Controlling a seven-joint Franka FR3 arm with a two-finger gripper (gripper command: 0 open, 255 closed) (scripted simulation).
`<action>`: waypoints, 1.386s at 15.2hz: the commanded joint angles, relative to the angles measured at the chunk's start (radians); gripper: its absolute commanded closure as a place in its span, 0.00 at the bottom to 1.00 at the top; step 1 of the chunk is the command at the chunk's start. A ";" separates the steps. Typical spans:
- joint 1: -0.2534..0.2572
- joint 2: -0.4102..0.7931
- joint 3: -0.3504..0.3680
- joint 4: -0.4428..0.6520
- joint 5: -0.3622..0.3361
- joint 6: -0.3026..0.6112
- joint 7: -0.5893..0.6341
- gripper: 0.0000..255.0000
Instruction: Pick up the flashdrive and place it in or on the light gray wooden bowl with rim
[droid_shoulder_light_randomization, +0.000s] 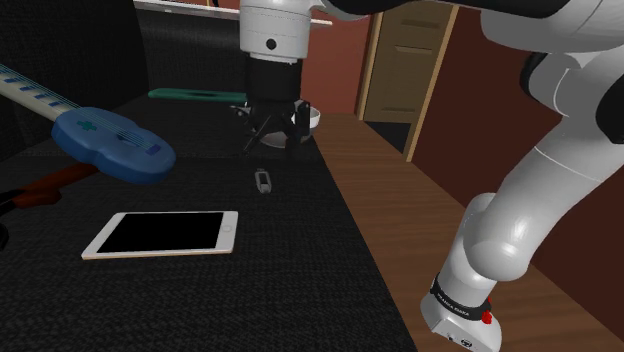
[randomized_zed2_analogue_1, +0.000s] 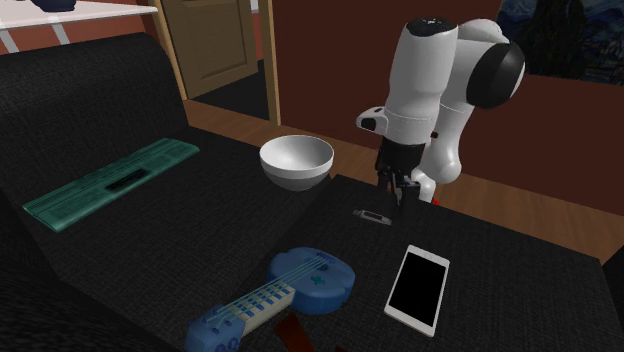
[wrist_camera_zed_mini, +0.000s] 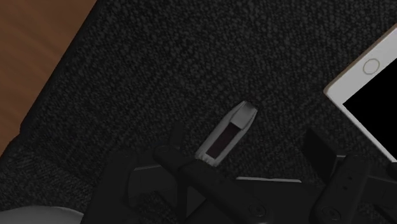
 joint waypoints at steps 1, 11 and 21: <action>0.002 0.008 0.008 -0.011 -0.002 0.019 0.009 0.00; 0.006 -0.007 0.009 -0.099 0.007 0.095 0.002 0.00; 0.005 -0.002 0.011 -0.095 0.004 0.095 0.004 1.00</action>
